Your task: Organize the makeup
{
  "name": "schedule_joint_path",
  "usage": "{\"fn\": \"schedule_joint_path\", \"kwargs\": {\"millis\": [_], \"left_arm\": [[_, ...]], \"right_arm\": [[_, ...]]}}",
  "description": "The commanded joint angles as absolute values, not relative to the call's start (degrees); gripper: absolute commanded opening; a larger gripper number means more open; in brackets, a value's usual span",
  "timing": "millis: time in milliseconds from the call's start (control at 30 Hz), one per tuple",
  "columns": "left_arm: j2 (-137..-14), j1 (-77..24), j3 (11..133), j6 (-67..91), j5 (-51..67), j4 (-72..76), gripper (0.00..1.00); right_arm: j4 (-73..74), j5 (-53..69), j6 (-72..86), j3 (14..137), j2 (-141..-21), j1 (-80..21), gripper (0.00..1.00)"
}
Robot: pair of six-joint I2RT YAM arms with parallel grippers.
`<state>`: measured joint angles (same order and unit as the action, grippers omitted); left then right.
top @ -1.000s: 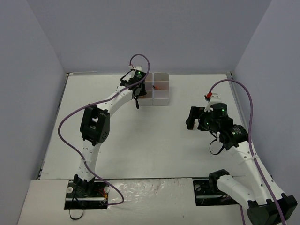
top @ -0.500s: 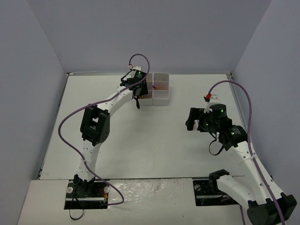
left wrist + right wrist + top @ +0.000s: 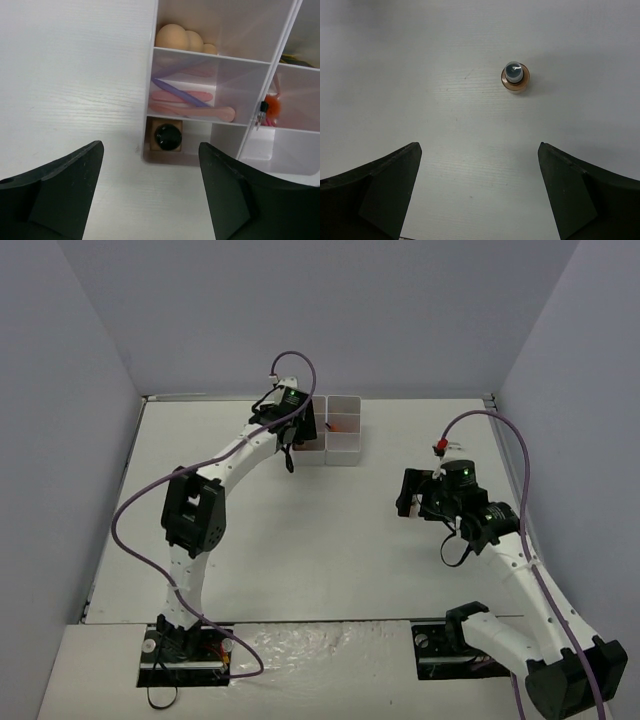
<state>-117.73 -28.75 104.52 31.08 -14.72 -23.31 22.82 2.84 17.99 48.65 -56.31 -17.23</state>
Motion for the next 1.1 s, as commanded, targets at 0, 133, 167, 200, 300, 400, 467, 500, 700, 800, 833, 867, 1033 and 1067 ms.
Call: {"fn": "schedule_joint_path", "kwargs": {"millis": [0, 133, 167, 200, 300, 400, 467, 500, 700, 800, 833, 867, 1033, 1067], "left_arm": [[-102.53, -28.40, 98.54, 25.23, -16.47, -18.52, 0.86], [-93.56, -28.04, 86.40, 20.19, -15.66, -15.42, 0.90], [-91.27, -28.00, 84.29, 19.23, -15.36, -14.96, 0.91], [-88.79, -27.88, 81.43, 18.18, -15.13, -14.89, 0.91], [-83.23, -27.51, 74.11, 15.80, -15.10, -15.28, 0.91], [-78.09, -27.16, 67.56, 14.60, -15.47, -15.48, 0.91], [-75.40, -26.96, 62.33, 14.73, -15.60, -15.86, 0.91], [-74.02, -26.89, 60.93, 14.86, -15.51, -15.95, 0.91], [-68.96, -26.72, 54.91, 15.18, -14.42, -16.26, 0.91], [-68.16, -26.72, 54.28, 14.51, -14.41, -16.35, 0.91], [-68.12, -26.71, 54.24, 14.30, -14.41, -16.46, 0.91], [-68.20, -26.63, 54.31, 13.99, -14.33, -16.69, 0.91], [-67.91, -26.63, 54.41, 13.41, -14.23, -17.58, 0.91], [-67.68, -26.65, 54.27, 13.36, -14.36, -17.58, 0.91]], "right_arm": [[17.53, -1.88, 20.72, 48.64, -63.03, -17.00, 0.99], [13.60, -4.60, 22.82, 48.10, -68.29, -17.00, 0.97], [12.00, -4.69, 23.15, 47.67, -69.58, -17.05, 0.95], [10.30, -4.96, 23.28, 47.35, -70.55, -17.05, 0.94], [5.91, -6.22, 23.41, 45.72, -72.74, -17.05, 0.91], [2.26, -6.87, 22.67, 45.17, -75.69, -17.13, 0.88], [0.50, -7.51, 22.35, 44.76, -76.95, -17.04, 0.85], [-0.69, -7.83, 22.19, 44.37, -77.53, -17.01, 0.83], [-5.37, -8.90, 21.45, 43.34, -80.92, -17.05, 0.75], [-5.93, -9.23, 21.45, 43.94, -82.65, -17.01, 0.71], [-6.16, -9.07, 21.37, 44.31, -83.09, -17.05, 0.69], [-6.32, -9.22, 21.53, 44.47, -83.57, -17.05, 0.66], [-6.19, -8.89, 22.01, 45.18, -85.67, -17.14, 0.50], [-6.22, -8.81, 22.04, 45.21, -85.94, -17.21, 0.45]]}}
